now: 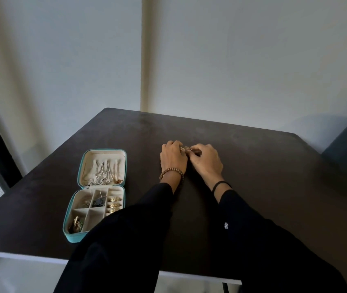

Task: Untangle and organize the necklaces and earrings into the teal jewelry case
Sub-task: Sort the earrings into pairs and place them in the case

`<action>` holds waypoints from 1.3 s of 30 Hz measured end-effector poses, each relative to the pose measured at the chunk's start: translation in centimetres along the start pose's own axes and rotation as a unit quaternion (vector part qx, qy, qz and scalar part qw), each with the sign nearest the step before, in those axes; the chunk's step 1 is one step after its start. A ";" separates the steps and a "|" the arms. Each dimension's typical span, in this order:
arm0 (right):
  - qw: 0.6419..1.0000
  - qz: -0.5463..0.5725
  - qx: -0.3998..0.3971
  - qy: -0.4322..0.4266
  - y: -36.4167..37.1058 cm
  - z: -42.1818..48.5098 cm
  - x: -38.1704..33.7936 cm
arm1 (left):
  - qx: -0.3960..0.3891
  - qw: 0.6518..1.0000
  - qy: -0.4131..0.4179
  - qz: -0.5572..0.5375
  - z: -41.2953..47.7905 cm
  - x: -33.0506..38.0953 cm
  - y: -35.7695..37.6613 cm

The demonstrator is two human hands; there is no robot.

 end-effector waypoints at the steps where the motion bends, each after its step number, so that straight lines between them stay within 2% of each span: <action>1: 1.000 -0.006 -0.002 -0.005 0.1 0.0 0.0 | 0.000 1.000 0.003 0.005 0.0 0.0 0.0; 8: 0.999 0.019 0.033 -0.030 0.1 -0.4 0.0 | -0.010 0.998 0.024 0.051 -0.2 0.2 0.6; 14: 0.989 0.120 0.083 -0.023 0.0 -1.0 0.0 | -0.022 0.999 0.024 0.025 -0.6 0.1 0.4; 21: 0.978 0.182 0.094 -0.035 -1.3 -2.6 -0.8 | -0.071 0.997 0.011 -0.016 -2.1 0.0 -0.7; 25: 0.970 0.231 0.074 -0.032 -1.8 -4.5 -1.4 | -0.081 0.995 -0.023 -0.055 -3.9 -0.5 -1.1; 31: 0.955 0.294 -0.025 0.022 -3.5 -7.6 -2.2 | -0.095 0.988 -0.070 -0.096 -7.7 -1.1 -3.0; 34: 0.958 0.279 -0.067 0.012 -4.3 -9.7 -2.6 | -0.107 0.984 -0.078 -0.117 -9.7 -1.6 -3.9; 39: 0.953 0.296 -0.062 0.023 -5.5 -13.2 -3.5 | -0.126 0.970 -0.087 -0.187 -12.9 -2.4 -5.5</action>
Point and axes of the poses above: each hand's wrist, its own z-axis towards the middle knuckle, its own y-axis out of the palm, x = y × z, the point moved 5 cm from there along z, towards the middle knuckle, and after that the axes turned 15 degrees about -y, right-handed, at the moved point
